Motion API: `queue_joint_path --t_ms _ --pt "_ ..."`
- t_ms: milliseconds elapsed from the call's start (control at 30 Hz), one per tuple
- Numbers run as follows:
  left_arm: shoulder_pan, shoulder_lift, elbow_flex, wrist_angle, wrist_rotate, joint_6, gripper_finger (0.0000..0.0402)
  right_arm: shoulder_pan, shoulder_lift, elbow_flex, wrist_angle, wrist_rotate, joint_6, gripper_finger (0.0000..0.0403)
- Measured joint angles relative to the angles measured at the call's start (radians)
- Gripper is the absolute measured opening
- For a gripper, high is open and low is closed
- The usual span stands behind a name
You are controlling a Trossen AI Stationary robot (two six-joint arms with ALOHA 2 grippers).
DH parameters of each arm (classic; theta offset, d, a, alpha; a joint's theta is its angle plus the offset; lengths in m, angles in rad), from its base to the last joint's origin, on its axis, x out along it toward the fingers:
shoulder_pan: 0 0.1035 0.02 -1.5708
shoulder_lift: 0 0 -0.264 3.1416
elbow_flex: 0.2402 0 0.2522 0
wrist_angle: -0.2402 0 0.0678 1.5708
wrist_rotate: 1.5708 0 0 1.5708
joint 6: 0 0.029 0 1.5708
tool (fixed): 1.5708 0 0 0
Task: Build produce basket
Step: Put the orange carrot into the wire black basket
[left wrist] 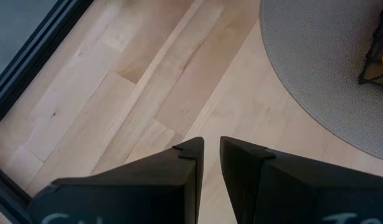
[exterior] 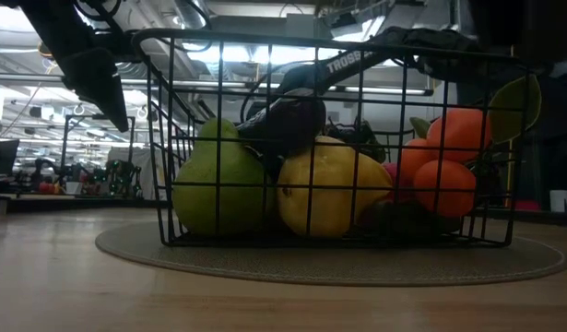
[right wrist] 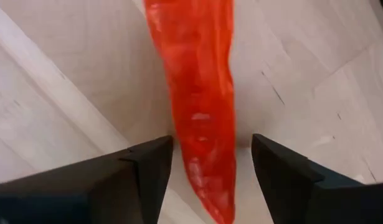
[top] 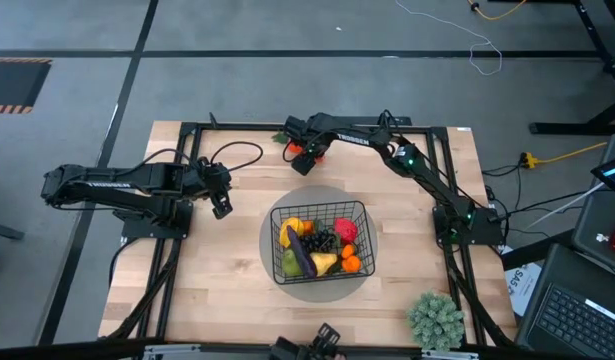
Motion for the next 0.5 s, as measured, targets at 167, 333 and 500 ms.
queue_joint_path --t_ms 167,333,500 --pt "0.0 0.0 0.0 0.0 0.0 0.0 0.0041 0.0 0.002 0.0 0.002 0.001 -0.016 0.0208" --pt "0.0 0.0 0.0 0.0 -0.001 0.0 0.0041 0.001 0.002 0.0 0.009 0.013 -0.03 0.0199" --pt "0.0 0.0 0.0 0.0 -0.001 0.0 0.0041 0.002 0.004 0.0 0.012 0.022 -0.114 0.0164"
